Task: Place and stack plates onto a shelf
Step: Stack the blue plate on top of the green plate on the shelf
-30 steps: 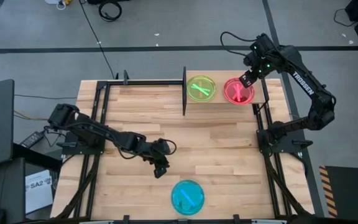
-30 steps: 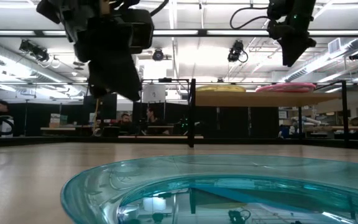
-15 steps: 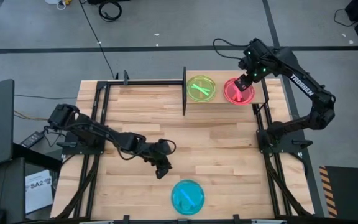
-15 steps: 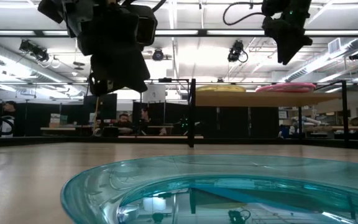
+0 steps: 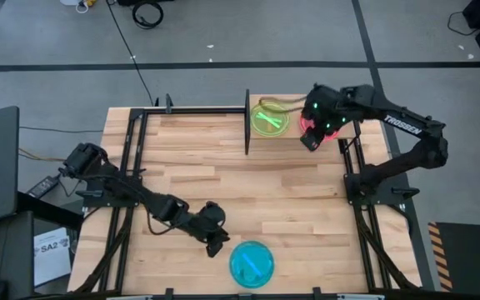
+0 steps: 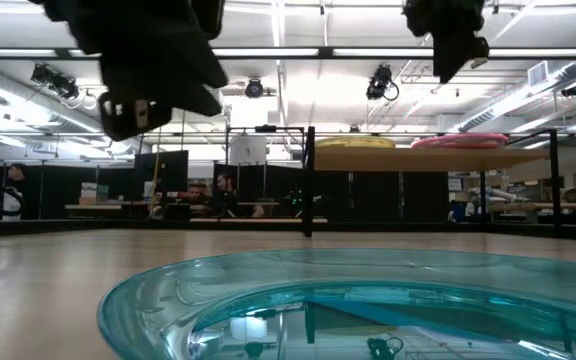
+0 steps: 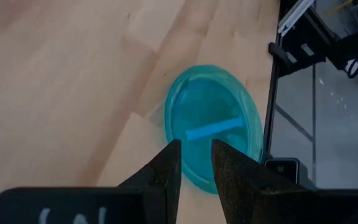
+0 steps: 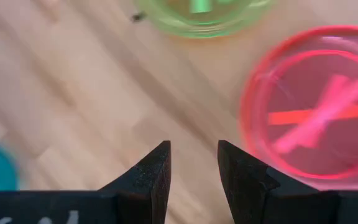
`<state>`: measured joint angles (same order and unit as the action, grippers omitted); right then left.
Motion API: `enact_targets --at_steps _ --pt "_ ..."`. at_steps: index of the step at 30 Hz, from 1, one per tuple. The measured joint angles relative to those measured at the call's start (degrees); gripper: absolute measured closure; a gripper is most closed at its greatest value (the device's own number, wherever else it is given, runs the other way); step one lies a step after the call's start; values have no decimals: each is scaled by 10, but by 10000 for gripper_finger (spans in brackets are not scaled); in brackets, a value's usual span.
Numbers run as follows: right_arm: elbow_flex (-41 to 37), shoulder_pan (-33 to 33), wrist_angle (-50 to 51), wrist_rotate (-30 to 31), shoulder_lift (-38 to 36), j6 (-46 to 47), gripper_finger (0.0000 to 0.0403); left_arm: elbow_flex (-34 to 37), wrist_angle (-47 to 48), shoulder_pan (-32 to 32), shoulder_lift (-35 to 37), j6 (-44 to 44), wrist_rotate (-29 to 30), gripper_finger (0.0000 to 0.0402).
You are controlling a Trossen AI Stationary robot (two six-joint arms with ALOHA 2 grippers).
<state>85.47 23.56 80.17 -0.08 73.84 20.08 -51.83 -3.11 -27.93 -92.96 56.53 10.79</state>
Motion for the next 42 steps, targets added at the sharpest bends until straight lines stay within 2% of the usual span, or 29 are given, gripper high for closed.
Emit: enact_targets --at_steps 10,20,32,37,42 --pt "0 -209 -55 7 0 112 265 0 -132 -40 -111 56 10 306" --pt "0 -380 -164 100 0 163 265 0 -165 -42 -172 94 6 306" --pt "0 -505 -268 180 0 162 265 -1 -171 -42 -183 135 -2 306" --pt "-12 -541 -301 219 9 159 265 -2 -198 -44 -191 133 -8 306" --pt "-49 -560 -360 226 31 157 265 -2 -205 -45 -192 132 -7 306"
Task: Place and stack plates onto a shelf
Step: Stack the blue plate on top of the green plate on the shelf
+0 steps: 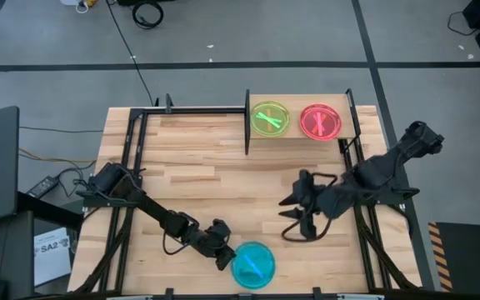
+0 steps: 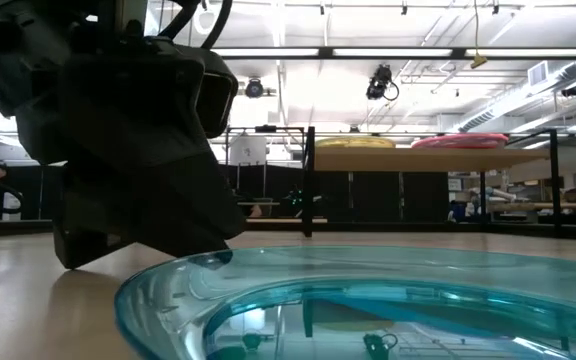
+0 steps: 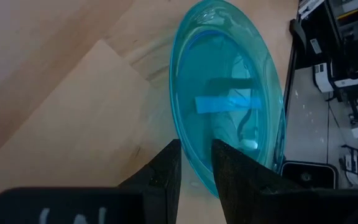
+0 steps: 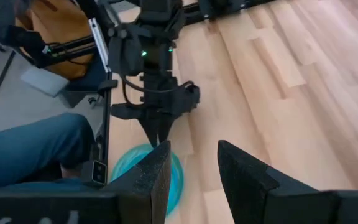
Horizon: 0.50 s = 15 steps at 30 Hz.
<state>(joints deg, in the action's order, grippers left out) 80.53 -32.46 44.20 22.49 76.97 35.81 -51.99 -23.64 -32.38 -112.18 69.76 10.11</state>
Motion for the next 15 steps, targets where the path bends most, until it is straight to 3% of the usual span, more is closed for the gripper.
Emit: enact_targets --at_steps 6,15 --pt "-40 -2 -63 -10 45 0 265 0 2 0 0 5 -1 306" --pt "-43 -2 -75 -18 120 0 265 0 16 1 0 32 -17 306"
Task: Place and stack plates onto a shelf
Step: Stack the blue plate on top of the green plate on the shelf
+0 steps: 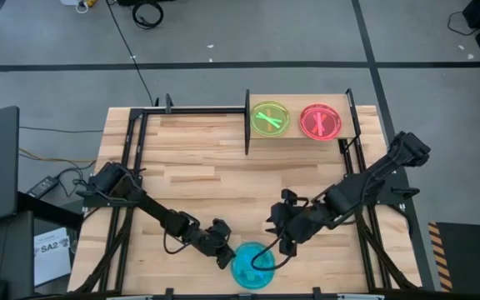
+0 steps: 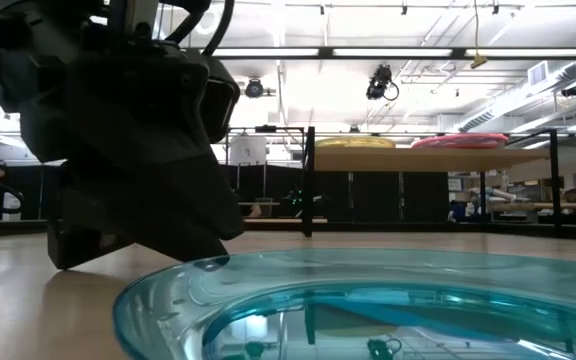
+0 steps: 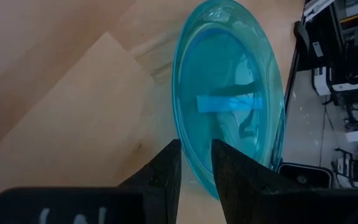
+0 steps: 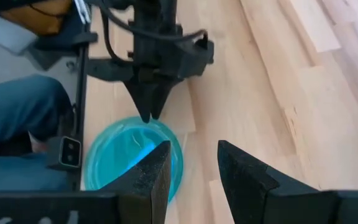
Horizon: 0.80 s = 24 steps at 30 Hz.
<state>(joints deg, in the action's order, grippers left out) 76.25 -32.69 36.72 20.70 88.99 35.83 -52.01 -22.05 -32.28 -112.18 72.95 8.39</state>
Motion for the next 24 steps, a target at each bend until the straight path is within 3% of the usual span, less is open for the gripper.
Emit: enact_targets --at_steps 17,24 --pt "0 2 -16 -26 14 -16 265 0 31 3 -1 46 -37 306" --pt "0 2 -20 -25 14 -20 265 -41 93 2 -4 32 -36 306"
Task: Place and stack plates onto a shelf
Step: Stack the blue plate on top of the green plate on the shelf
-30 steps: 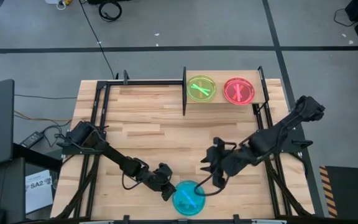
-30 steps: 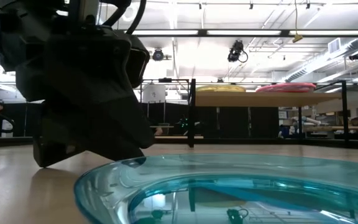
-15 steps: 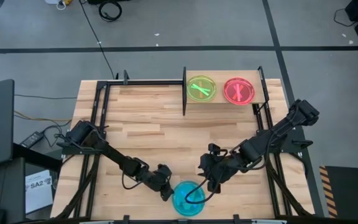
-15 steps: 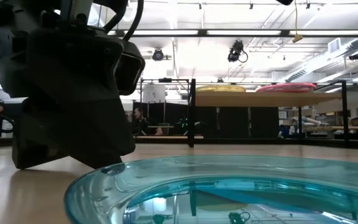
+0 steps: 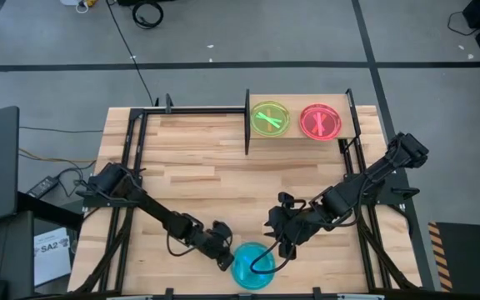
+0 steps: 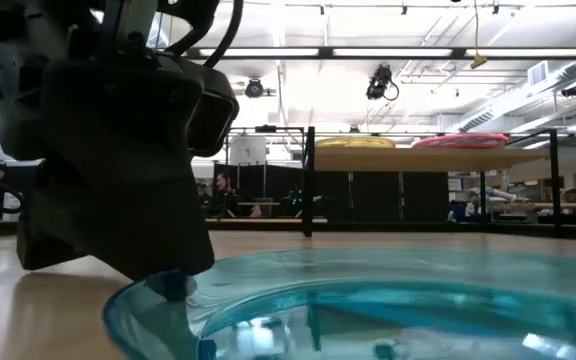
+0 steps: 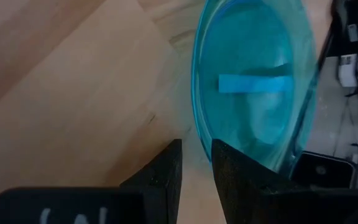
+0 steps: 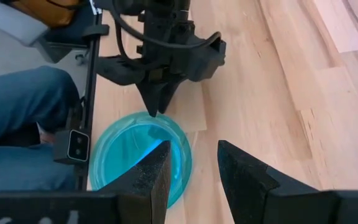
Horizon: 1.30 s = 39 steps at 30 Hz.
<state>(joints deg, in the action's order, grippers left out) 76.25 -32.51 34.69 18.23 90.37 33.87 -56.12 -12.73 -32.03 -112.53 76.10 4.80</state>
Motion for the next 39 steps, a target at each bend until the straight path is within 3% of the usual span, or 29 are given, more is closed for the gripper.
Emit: enact_targets --at_steps 14,25,39 --pt "0 0 -4 -2 0 0 265 -38 24 3 -20 -1 6 308" --pt "0 0 -4 -3 0 0 265 -38 28 4 -20 -5 7 392" --pt "0 4 -21 -4 0 10 265 -38 26 4 -20 -33 8 396"
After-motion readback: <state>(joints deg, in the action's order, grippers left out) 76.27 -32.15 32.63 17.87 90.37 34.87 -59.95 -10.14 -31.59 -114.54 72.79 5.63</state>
